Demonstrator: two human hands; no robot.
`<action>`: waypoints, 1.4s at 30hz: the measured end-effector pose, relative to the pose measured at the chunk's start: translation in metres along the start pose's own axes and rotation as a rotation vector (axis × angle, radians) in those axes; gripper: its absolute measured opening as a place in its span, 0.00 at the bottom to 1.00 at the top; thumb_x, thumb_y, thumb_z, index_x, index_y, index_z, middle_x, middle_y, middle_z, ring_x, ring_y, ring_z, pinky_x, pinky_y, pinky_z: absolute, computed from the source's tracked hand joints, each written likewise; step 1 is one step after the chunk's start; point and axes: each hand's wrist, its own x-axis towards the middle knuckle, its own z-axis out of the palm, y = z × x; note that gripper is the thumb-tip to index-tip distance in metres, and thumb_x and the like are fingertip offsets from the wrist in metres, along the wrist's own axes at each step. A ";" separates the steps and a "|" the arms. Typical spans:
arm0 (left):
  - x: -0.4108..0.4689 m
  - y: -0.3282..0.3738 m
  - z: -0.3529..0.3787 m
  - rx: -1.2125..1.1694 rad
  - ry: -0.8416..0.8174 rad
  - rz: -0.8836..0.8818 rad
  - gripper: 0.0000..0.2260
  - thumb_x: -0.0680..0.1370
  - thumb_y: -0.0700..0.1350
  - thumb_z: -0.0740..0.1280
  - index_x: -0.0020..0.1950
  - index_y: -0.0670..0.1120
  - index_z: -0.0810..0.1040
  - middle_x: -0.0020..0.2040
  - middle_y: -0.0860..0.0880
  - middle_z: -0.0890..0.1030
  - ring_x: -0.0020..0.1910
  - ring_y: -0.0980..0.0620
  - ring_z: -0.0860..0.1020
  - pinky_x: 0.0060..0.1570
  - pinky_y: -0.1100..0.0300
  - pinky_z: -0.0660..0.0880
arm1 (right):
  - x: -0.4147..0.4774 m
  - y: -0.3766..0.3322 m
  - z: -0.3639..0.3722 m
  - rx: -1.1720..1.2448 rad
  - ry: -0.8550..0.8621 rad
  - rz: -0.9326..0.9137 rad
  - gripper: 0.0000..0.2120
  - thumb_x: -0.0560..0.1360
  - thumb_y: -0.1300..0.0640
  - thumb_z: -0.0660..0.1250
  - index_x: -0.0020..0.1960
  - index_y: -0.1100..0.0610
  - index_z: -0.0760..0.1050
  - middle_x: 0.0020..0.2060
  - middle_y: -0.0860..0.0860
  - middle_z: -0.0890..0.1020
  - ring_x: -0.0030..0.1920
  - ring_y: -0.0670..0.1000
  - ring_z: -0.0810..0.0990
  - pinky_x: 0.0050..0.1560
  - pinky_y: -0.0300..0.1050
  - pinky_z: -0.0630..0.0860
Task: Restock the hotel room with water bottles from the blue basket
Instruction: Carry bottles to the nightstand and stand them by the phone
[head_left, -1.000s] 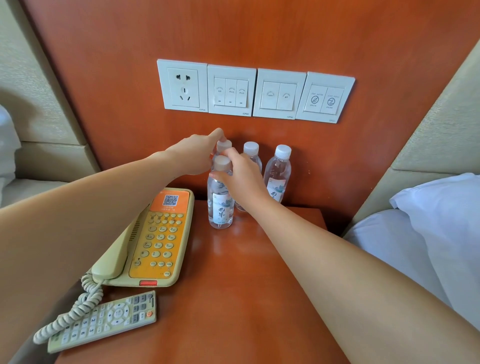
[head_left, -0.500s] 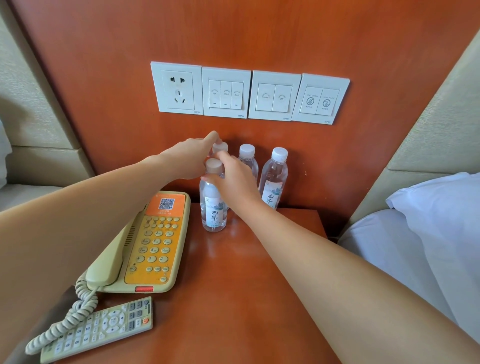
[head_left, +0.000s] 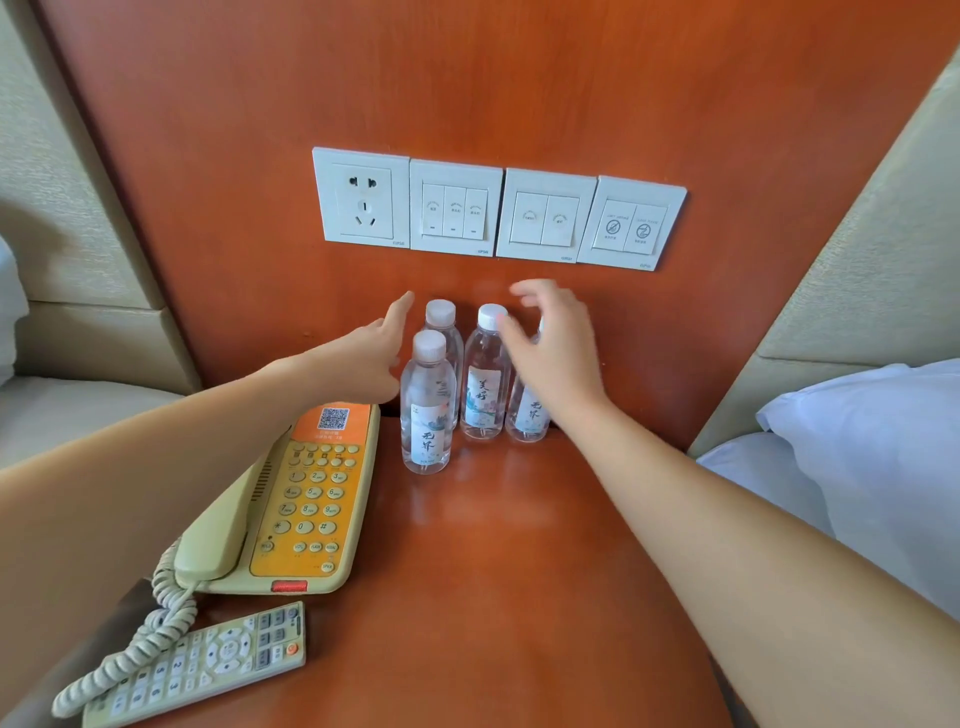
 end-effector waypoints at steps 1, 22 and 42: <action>-0.004 0.000 0.001 -0.015 -0.046 0.000 0.51 0.72 0.38 0.70 0.78 0.53 0.33 0.68 0.39 0.73 0.60 0.44 0.79 0.50 0.55 0.79 | 0.004 0.008 -0.010 -0.067 0.042 0.033 0.15 0.77 0.52 0.68 0.63 0.52 0.74 0.57 0.52 0.78 0.61 0.53 0.73 0.56 0.42 0.67; 0.006 -0.018 0.038 -0.077 -0.091 -0.054 0.37 0.70 0.52 0.77 0.73 0.50 0.62 0.66 0.51 0.75 0.52 0.54 0.74 0.49 0.61 0.69 | 0.010 0.050 -0.006 0.066 -0.204 0.451 0.13 0.76 0.53 0.70 0.59 0.46 0.72 0.52 0.54 0.80 0.56 0.60 0.80 0.57 0.58 0.79; 0.001 -0.014 0.036 -0.118 -0.131 -0.003 0.31 0.74 0.48 0.74 0.73 0.51 0.64 0.67 0.51 0.76 0.60 0.52 0.75 0.58 0.60 0.70 | 0.004 0.056 -0.008 0.039 -0.230 0.445 0.20 0.75 0.51 0.71 0.65 0.45 0.69 0.53 0.52 0.82 0.54 0.58 0.81 0.59 0.57 0.77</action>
